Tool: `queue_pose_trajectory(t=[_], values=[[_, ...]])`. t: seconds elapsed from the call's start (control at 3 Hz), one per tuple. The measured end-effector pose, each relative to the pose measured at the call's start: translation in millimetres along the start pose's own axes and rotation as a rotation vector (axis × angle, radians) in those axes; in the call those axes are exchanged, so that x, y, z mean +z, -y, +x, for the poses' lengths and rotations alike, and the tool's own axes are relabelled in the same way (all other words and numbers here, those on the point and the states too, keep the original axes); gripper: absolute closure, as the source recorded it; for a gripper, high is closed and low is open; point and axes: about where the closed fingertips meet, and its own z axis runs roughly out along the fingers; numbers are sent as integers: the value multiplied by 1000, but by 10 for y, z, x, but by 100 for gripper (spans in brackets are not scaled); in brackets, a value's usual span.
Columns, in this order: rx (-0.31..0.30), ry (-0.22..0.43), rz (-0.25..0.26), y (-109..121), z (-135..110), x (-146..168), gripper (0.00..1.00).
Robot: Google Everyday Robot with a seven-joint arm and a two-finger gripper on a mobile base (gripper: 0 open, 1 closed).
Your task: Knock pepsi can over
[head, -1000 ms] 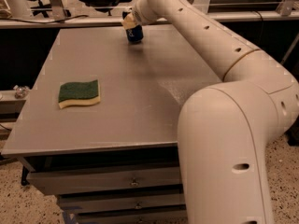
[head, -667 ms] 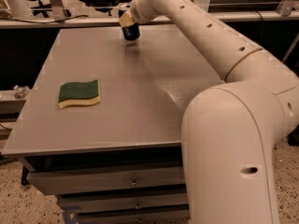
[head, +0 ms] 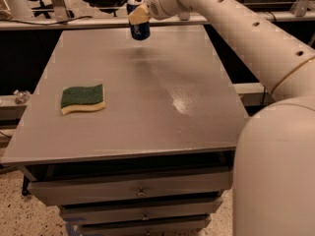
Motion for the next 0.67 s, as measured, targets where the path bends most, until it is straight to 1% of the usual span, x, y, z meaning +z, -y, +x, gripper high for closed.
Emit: queue_pose_trajectory(t=[0.33,0.67], values=[[-80,-26,-82,-146,93,-396,100],[-210,-130,-172,-272,336,-700,100]])
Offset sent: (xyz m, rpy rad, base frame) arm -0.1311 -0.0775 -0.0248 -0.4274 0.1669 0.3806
